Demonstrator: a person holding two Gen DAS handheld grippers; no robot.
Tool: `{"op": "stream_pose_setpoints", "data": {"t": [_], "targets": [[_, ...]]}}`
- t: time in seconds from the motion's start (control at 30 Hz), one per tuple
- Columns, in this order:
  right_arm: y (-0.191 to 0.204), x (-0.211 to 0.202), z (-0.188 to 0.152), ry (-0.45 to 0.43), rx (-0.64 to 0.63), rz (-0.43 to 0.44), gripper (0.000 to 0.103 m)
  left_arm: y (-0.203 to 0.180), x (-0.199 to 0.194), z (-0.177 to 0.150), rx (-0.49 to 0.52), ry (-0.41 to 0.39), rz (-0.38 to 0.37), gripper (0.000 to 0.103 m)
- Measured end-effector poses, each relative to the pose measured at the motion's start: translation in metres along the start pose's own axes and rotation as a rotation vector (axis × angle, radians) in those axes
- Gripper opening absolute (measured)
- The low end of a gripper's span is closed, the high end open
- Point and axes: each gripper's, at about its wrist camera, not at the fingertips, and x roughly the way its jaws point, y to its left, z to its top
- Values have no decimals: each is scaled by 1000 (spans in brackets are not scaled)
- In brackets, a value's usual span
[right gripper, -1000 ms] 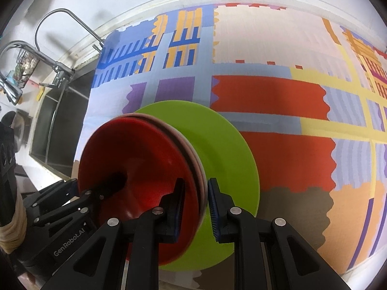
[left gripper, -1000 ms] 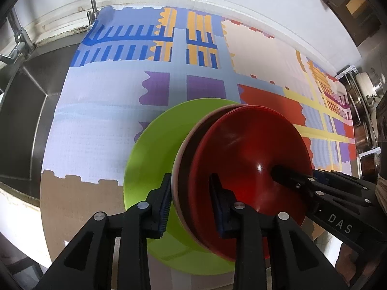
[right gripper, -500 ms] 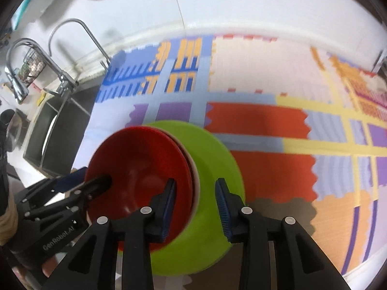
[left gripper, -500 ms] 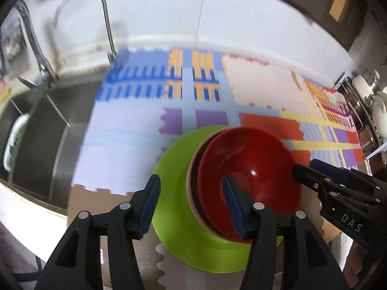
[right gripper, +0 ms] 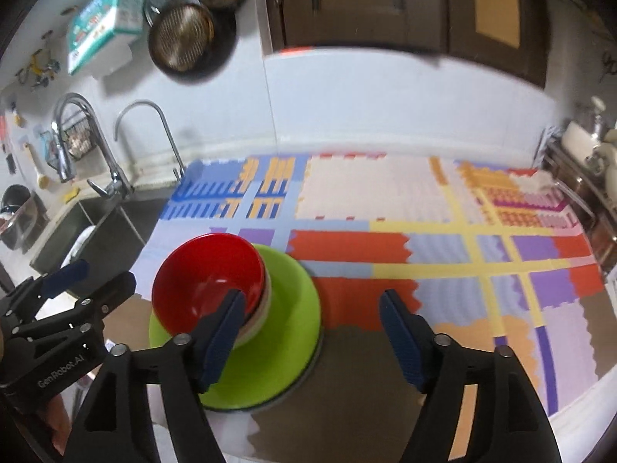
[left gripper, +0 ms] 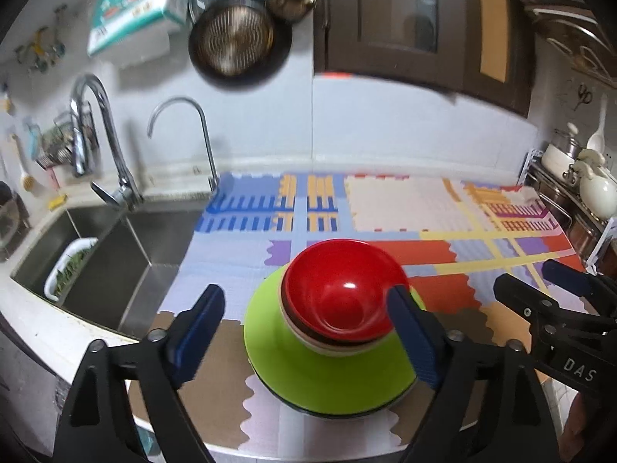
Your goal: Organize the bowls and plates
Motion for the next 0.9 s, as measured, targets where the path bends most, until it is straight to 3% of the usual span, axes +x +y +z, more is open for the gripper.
{"op": "stream_pose_setpoints", "data": {"t": [0.4, 0.9], "targets": [[-26, -95, -58, -175, -25, -22, 91, -35, -93, -48, 7, -146, 33, 102], [-32, -177, -106, -261, -24, -28, 92, -43, -160, -80, 33, -173, 53, 103]]}}
